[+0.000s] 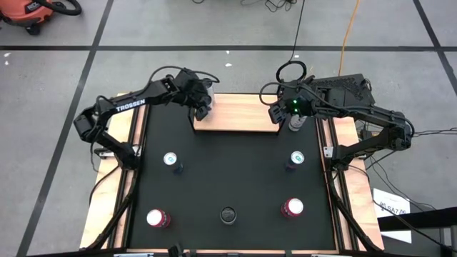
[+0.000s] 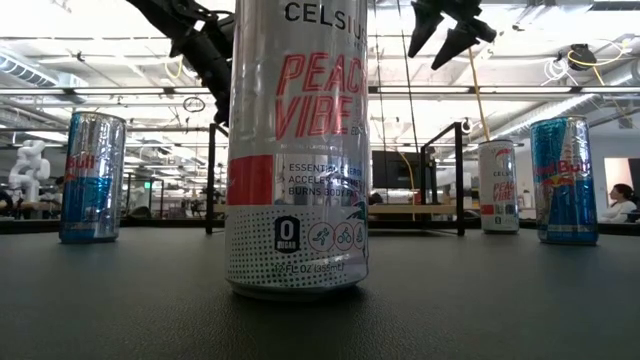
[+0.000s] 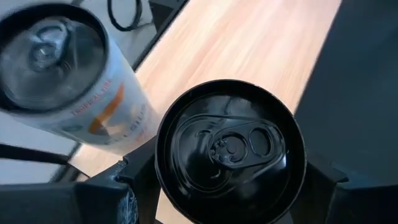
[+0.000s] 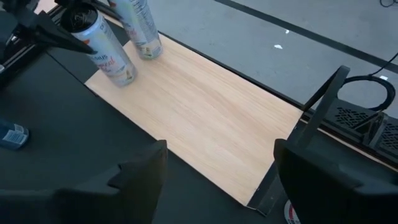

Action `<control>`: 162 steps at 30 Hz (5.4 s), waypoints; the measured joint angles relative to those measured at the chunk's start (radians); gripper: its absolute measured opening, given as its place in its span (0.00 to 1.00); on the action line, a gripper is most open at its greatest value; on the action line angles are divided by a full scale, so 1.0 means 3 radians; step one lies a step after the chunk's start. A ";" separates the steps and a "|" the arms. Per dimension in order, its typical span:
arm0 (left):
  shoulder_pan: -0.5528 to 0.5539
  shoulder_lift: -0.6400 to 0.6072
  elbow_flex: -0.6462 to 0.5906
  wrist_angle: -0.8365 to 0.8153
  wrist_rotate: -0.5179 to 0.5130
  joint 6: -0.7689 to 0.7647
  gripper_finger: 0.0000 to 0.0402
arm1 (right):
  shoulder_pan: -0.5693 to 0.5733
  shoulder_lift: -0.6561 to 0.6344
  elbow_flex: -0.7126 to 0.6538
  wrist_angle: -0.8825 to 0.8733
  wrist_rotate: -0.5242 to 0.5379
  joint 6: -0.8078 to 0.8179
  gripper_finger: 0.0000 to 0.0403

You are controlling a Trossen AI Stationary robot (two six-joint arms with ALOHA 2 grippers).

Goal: Place canned beverage on shelf
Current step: Put the white-yellow soda can on the shelf aligned with the other white-yellow soda can, then put the top white-pink soda can on the shelf

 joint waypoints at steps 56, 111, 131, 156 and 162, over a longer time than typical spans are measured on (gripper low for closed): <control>-0.0935 -0.0573 0.0940 -0.0762 -0.0369 -0.0874 0.84 | -0.0404 -0.0107 0.0000 -0.1267 -0.0689 -0.0272 0.79; -0.2228 -0.0569 0.0841 -0.0911 -0.1454 -0.1192 0.82 | -0.1440 -0.0081 -0.1319 -0.0254 -0.0505 0.0607 0.65; -0.2003 -0.0569 0.0841 -0.1163 -0.1465 -0.1105 0.82 | -0.1409 -0.0345 -0.0851 -0.0809 -0.0350 0.0562 0.59; -0.1605 -0.0567 0.0849 -0.0176 -0.1591 -0.0052 0.82 | -0.0671 0.0183 0.0357 0.0754 -0.0453 0.0420 0.59; -0.1504 -0.0413 0.0858 0.0275 -0.1461 0.0369 0.84 | -0.0411 0.0467 0.0357 0.1085 -0.0432 0.0676 0.59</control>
